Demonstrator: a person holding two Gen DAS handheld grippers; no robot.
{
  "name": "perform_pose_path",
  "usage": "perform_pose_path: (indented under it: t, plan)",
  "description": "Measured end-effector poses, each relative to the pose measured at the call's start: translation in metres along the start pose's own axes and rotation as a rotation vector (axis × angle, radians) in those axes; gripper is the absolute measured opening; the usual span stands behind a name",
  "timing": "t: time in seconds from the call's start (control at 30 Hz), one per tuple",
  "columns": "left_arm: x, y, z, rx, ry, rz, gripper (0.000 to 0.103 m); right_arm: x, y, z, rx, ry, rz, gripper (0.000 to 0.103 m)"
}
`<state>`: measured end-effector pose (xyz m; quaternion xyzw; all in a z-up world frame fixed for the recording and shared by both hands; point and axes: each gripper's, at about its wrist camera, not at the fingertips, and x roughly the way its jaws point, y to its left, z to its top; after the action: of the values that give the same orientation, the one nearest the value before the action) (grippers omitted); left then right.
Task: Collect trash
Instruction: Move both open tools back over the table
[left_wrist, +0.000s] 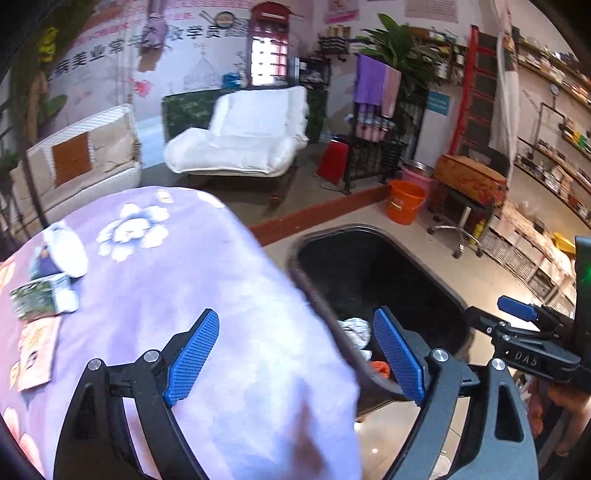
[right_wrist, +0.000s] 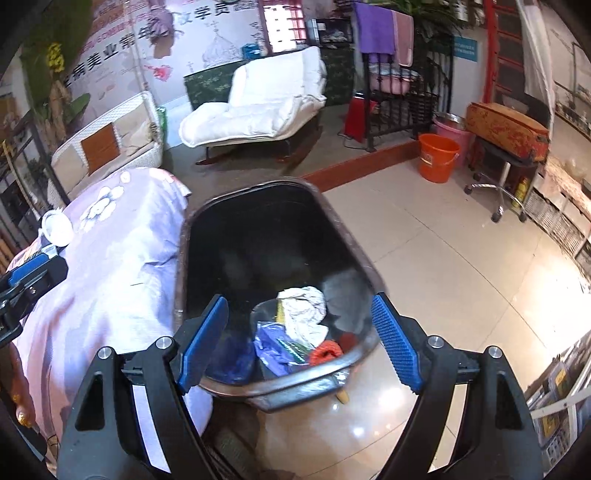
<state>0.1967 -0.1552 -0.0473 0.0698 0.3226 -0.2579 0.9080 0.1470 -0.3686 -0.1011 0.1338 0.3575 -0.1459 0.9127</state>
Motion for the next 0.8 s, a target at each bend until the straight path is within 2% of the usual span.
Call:
perform_pose_path:
  t: [0.23, 0.47, 0.8]
  plan:
    - [-0.026, 0.065, -0.012, -0.147, 0.028, 0.122, 0.086, 0.004, 0.052, 0.006, -0.1, 0.009, 0.11, 0.08]
    - [-0.056, 0.134, -0.04, -0.32, 0.032, 0.206, 0.086, 0.004, 0.104, 0.004, -0.215, 0.022, 0.204, 0.08]
    - [-0.097, 0.214, -0.075, -0.447, 0.024, 0.3, 0.086, -0.004, 0.183, 0.004, -0.378, 0.012, 0.328, 0.08]
